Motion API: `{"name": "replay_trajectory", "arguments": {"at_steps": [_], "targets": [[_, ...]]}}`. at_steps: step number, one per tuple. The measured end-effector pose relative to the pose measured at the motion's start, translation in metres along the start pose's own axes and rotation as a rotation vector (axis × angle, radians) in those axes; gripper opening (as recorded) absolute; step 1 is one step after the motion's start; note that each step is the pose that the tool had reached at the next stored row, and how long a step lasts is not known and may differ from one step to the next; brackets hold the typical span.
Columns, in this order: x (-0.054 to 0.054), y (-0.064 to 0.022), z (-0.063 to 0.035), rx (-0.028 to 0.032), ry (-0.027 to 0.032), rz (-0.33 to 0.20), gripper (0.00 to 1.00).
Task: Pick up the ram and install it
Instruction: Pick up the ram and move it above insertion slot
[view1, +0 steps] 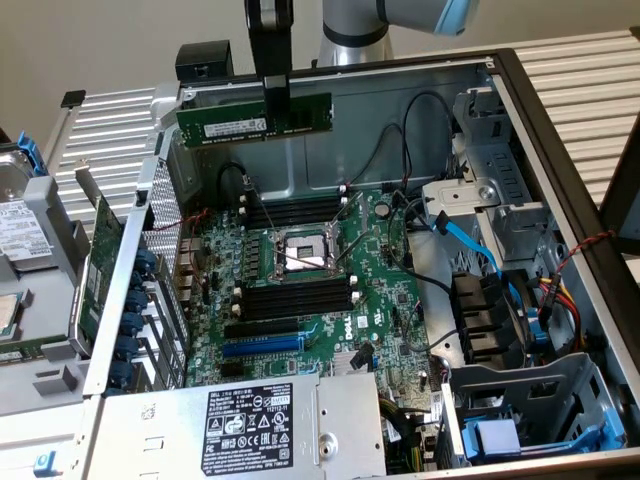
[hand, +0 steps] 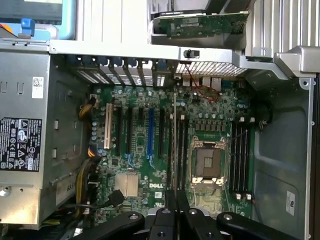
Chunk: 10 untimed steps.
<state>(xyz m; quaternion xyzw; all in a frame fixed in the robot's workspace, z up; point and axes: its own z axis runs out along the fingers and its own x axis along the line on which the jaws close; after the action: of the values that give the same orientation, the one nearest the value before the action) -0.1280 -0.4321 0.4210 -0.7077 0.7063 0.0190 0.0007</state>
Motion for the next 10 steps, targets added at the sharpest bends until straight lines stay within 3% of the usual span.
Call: {"name": "replay_trajectory", "arguments": {"at_steps": [10], "targets": [[-0.021,-0.0044,0.0138,0.0010,0.0015,0.001,0.12]]}}
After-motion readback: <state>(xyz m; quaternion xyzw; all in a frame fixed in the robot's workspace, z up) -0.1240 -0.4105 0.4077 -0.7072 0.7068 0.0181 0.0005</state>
